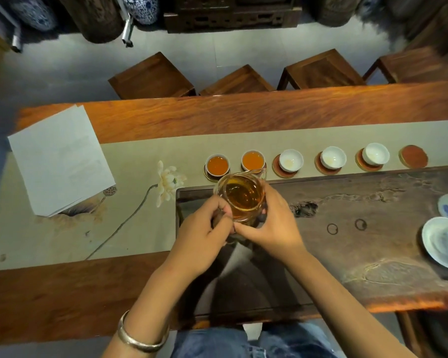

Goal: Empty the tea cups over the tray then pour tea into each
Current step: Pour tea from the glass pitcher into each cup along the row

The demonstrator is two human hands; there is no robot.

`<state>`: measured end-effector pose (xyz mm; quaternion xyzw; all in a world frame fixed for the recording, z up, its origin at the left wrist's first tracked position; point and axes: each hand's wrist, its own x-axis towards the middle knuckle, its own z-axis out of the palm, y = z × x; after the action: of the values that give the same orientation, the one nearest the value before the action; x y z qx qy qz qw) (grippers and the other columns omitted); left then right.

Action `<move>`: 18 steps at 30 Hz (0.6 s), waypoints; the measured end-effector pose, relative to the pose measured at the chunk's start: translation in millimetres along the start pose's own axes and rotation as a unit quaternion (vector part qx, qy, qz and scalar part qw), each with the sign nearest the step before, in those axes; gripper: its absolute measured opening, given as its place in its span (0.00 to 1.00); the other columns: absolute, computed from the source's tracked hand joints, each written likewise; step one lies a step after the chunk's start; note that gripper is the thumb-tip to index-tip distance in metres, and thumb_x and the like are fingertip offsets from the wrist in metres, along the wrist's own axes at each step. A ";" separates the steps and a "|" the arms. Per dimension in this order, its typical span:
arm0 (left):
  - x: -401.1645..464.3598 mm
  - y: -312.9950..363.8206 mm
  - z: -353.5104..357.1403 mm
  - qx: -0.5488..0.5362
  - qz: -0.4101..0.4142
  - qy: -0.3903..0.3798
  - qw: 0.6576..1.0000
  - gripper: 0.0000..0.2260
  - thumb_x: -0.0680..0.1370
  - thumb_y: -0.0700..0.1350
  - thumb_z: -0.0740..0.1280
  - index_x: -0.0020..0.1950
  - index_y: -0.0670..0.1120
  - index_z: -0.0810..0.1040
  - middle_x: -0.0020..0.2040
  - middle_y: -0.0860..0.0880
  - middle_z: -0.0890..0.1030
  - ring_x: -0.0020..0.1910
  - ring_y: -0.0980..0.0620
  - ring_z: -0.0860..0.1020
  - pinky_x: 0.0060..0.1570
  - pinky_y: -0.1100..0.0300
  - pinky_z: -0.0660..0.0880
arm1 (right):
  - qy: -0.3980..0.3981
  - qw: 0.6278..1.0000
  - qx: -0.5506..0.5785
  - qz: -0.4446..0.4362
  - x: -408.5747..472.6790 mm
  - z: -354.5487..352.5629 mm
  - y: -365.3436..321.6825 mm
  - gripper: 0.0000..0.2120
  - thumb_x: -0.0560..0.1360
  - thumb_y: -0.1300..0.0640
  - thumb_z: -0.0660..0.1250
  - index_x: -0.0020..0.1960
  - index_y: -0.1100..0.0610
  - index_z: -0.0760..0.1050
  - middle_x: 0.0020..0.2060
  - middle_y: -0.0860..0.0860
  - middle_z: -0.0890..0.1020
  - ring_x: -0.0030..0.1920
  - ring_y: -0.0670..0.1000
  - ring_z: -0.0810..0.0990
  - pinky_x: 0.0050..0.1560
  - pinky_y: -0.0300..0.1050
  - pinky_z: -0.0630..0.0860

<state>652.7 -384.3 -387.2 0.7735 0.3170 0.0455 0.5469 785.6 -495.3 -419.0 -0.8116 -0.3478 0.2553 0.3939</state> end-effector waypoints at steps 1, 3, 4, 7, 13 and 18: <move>-0.3 3.2 3.2 -0.004 0.002 -0.001 1.000 0.06 0.76 0.55 0.59 0.44 0.55 0.73 0.38 0.52 0.80 0.39 0.55 0.78 0.41 0.61 0.74 | 0.000 1.000 0.002 -0.003 -0.8 -4.0 1.4 0.42 0.64 0.38 0.78 0.71 0.54 0.69 0.64 0.49 0.78 0.66 0.49 0.75 0.66 0.56 0.74; -0.4 10.4 11.1 -0.012 0.007 -0.001 1.000 0.08 0.74 0.56 0.58 0.44 0.55 0.73 0.38 0.49 0.80 0.39 0.53 0.78 0.42 0.54 0.75 | 0.001 1.000 0.005 -0.010 -2.4 -12.9 5.8 0.42 0.64 0.35 0.75 0.71 0.53 0.70 0.63 0.48 0.78 0.66 0.48 0.76 0.66 0.56 0.74; 0.1 13.7 15.9 -0.013 0.007 0.001 1.000 0.08 0.74 0.56 0.59 0.44 0.55 0.74 0.39 0.49 0.80 0.40 0.52 0.78 0.43 0.52 0.76 | 0.001 1.000 0.003 -0.011 -2.9 -17.5 8.9 0.42 0.63 0.33 0.74 0.71 0.53 0.69 0.64 0.47 0.78 0.66 0.48 0.75 0.66 0.56 0.74; 1.8 24.6 35.2 -0.015 0.001 0.016 1.000 0.07 0.74 0.56 0.59 0.43 0.55 0.73 0.38 0.50 0.81 0.40 0.49 0.78 0.46 0.46 0.76 | 0.000 1.000 -0.006 0.000 -5.7 -34.5 20.9 0.45 0.62 0.30 0.71 0.73 0.50 0.67 0.66 0.45 0.76 0.67 0.47 0.73 0.68 0.53 0.73; 4.9 53.1 88.2 -0.048 -0.020 0.058 0.997 0.06 0.74 0.53 0.60 0.42 0.54 0.74 0.38 0.50 0.81 0.42 0.45 0.79 0.50 0.40 0.77 | -0.035 0.999 -0.001 -0.028 -5.7 -82.9 51.3 0.41 0.63 0.30 0.71 0.71 0.46 0.68 0.64 0.42 0.76 0.66 0.44 0.73 0.65 0.54 0.75; 8.3 73.7 135.7 -0.078 -0.036 0.111 0.990 0.05 0.76 0.48 0.61 0.42 0.54 0.74 0.37 0.49 0.82 0.41 0.49 0.80 0.47 0.55 0.76 | -0.069 0.996 -0.020 -0.044 -1.6 -119.8 77.4 0.44 0.62 0.31 0.72 0.73 0.47 0.66 0.66 0.44 0.76 0.68 0.46 0.72 0.67 0.51 0.73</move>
<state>748.4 -505.5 -379.1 0.7066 0.3993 0.1359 0.5681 895.3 -586.5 -415.0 -0.7836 -0.4148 0.2863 0.3633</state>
